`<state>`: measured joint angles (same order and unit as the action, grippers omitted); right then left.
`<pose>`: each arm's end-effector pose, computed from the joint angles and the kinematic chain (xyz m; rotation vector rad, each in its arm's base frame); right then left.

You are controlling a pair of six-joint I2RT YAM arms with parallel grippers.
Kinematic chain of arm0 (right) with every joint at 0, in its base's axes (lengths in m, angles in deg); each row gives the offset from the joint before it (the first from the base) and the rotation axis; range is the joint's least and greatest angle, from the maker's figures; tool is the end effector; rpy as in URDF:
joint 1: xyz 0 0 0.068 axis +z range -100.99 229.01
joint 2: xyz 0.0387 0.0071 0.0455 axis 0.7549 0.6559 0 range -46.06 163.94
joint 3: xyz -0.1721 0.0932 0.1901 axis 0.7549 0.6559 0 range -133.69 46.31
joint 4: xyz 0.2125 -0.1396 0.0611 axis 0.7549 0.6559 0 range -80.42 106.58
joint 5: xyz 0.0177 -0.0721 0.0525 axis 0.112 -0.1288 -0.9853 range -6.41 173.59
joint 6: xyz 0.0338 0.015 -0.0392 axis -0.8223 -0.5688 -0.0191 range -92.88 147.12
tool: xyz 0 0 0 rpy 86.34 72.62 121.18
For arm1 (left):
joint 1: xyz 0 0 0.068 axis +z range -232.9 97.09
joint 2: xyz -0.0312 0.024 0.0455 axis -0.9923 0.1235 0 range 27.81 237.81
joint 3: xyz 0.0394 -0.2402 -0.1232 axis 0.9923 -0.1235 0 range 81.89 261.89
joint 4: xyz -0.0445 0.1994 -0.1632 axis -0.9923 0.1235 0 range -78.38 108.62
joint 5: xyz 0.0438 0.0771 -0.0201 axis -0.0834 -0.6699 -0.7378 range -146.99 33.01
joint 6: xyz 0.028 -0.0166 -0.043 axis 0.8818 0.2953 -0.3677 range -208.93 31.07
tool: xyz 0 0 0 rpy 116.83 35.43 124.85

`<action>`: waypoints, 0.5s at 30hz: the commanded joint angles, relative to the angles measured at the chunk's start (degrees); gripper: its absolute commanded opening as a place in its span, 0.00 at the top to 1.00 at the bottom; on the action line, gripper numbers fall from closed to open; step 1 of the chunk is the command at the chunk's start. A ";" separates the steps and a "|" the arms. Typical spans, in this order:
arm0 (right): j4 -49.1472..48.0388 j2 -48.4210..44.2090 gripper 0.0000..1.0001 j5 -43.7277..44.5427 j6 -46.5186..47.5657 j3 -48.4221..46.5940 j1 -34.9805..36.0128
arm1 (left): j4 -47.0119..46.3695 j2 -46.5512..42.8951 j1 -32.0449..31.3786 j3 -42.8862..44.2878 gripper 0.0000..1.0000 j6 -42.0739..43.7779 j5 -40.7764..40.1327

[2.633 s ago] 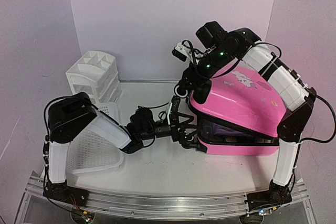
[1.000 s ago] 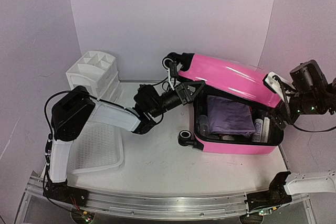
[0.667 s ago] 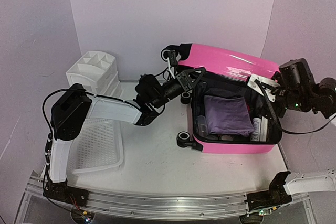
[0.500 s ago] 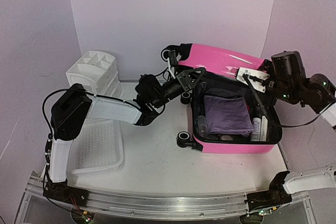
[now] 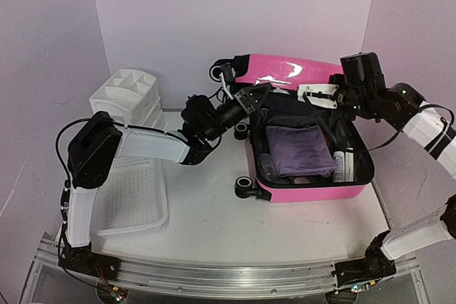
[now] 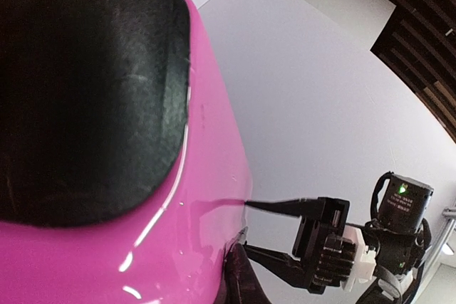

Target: Open, take out, and arrange the luggage

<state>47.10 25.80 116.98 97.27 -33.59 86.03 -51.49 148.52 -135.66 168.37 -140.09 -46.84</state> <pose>0.2212 0.1423 0.4070 -1.4725 1.5431 -0.9534 0.2896 -0.3912 0.3050 0.2020 1.2255 -1.7058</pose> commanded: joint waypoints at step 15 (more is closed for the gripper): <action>-4.77 10.32 1.00 -2.31 -2.87 -13.71 -2.43 | 11.55 -22.00 0.87 -27.54 0.33 13.82 14.72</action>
<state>48.23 32.83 117.46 96.48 -41.68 83.43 -44.76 133.76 -132.84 147.93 -134.10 -38.49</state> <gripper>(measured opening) 0.047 0.651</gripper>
